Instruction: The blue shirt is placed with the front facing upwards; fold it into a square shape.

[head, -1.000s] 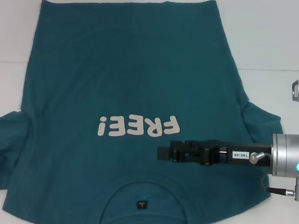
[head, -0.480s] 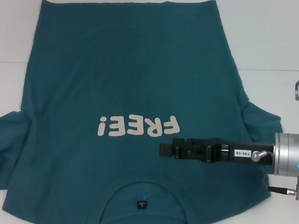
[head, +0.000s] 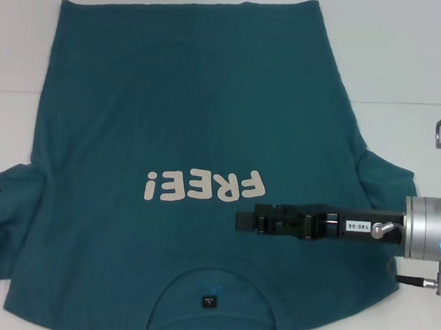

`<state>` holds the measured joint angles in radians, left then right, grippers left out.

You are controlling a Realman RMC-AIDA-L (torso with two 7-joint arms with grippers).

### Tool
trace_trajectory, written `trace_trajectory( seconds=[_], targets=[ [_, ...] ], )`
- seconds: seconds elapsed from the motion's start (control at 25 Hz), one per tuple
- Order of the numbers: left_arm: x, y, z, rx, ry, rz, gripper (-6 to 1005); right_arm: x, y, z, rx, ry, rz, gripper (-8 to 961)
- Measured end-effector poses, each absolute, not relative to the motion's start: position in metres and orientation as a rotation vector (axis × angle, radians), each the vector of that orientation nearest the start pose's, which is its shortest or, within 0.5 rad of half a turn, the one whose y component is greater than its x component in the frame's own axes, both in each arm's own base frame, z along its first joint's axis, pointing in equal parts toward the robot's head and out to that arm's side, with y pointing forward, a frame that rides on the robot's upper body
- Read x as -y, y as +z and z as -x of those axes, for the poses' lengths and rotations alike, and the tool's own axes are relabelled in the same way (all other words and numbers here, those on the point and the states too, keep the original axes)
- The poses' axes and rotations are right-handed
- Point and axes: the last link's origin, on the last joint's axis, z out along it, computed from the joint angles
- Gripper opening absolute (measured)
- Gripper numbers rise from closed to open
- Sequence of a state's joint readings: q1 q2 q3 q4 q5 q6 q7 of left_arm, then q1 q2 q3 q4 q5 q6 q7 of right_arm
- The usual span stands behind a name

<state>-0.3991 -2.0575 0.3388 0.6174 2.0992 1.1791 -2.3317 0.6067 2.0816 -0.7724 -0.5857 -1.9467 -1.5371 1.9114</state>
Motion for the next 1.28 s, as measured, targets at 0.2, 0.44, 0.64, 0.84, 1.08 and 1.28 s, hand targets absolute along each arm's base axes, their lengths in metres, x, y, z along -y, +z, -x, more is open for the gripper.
trace_trajectory(
  seconds=[0.2, 0.44, 0.64, 0.84, 1.08, 1.28],
  targets=[
    [-0.319, 0.049, 0.382, 1.954, -0.887, 1.486, 878, -0.341, -0.021, -0.233, -1.347, 0.825, 2.675, 929],
    [-0.322, 0.046, 0.38, 1.965, -0.872, 1.503, 877, -0.34, -0.02, -0.235, -1.35, 0.834, 2.663, 929],
    [-0.319, 0.047, 0.382, 1.981, -0.891, 1.482, 877, -0.34, -0.018, -0.238, -1.357, 0.84, 2.648, 929],
    [-0.318, 0.046, 0.382, 1.993, -0.889, 1.479, 876, -0.34, -0.018, -0.239, -1.359, 0.842, 2.644, 929],
    [-0.326, 0.044, 0.373, 1.981, -0.891, 1.53, 877, -0.339, -0.018, -0.238, -1.357, 0.844, 2.647, 929],
    [-0.333, 0.047, 0.371, 1.965, -0.889, 1.532, 875, -0.339, -0.018, -0.238, -1.36, 0.845, 2.648, 929]
  ],
)
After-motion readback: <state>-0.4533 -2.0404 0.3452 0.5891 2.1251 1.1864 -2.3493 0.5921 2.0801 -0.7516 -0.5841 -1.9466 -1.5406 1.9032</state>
